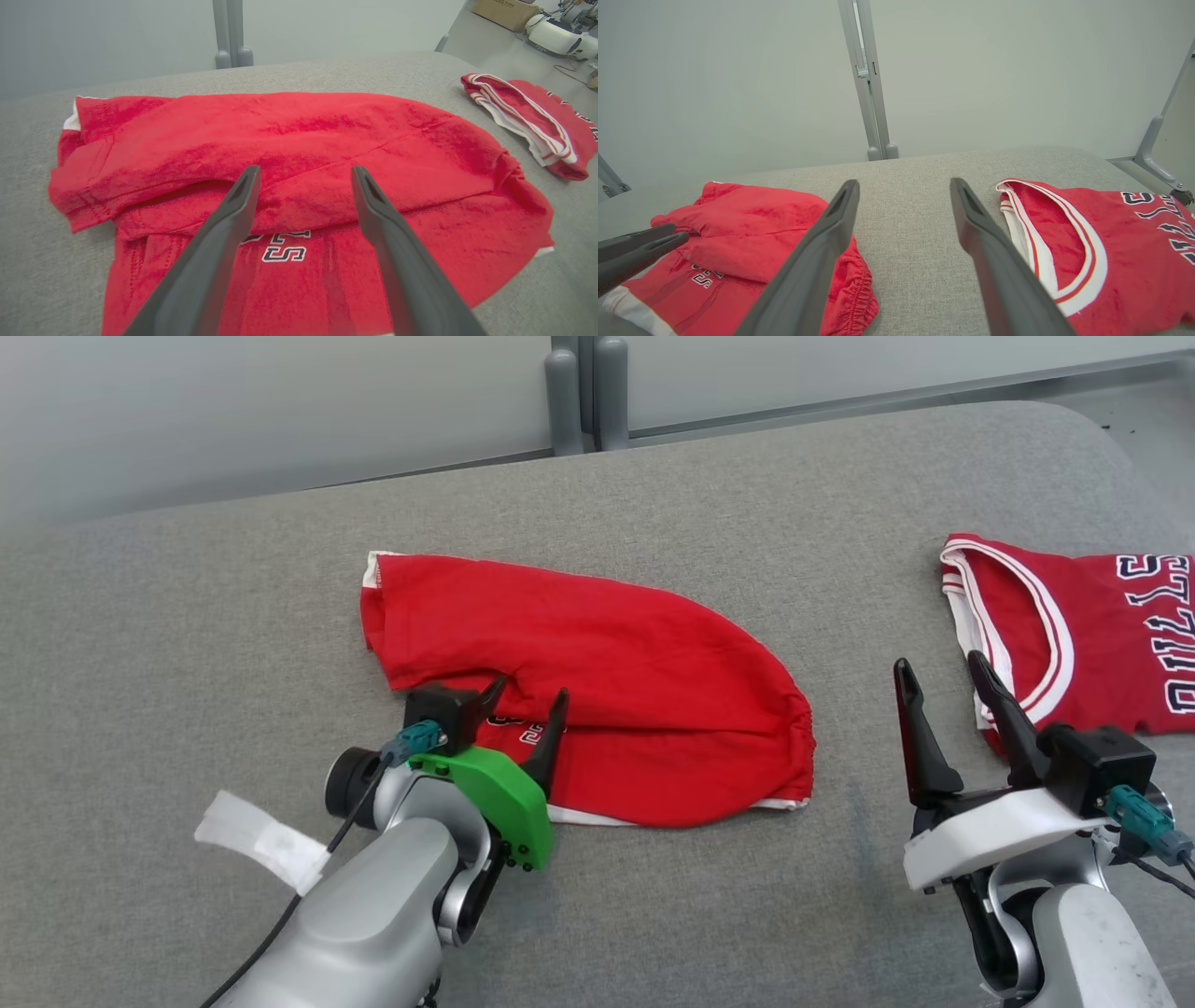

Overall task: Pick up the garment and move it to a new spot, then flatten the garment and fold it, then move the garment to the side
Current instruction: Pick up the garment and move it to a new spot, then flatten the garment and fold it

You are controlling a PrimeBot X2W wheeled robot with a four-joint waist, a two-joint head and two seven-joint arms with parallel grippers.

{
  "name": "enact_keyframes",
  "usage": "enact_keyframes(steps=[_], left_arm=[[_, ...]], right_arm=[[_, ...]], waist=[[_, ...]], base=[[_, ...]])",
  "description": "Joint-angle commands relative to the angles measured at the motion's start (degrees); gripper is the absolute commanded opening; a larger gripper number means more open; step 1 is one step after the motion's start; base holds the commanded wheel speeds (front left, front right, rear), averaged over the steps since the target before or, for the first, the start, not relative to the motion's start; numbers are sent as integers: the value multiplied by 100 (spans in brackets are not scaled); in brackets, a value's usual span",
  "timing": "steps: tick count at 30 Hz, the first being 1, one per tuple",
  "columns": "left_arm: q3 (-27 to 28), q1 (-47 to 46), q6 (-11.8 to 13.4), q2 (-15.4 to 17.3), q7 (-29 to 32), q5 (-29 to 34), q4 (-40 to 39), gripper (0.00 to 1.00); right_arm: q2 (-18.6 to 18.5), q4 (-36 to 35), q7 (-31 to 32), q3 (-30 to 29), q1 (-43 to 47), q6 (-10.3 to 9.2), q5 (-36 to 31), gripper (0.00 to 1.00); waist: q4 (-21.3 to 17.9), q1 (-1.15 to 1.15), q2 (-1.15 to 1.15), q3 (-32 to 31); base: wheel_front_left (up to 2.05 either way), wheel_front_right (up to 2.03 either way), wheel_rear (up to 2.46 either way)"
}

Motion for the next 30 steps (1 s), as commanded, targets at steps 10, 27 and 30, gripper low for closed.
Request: enact_keyframes(steps=[10,27,30], left_arm=[[1256,1080,614,649,-68,624,-1459,100],[2635,2784,939,772,-66,1550,-3195,100],[2681,2794,918,724,-66,1599,-3224,100]], right_arm=[[-16,32,107,49,179,0,-60,100],[-328,981,654,1210,-484,0,-634,100],[-495,1273,746,1463,-696,0,-622,100]], waist=[[193,0,57,-131],[640,0,57,-100],[755,0,57,-62]], base=[[0,0,0],[0,0,0],[0,0,0]])
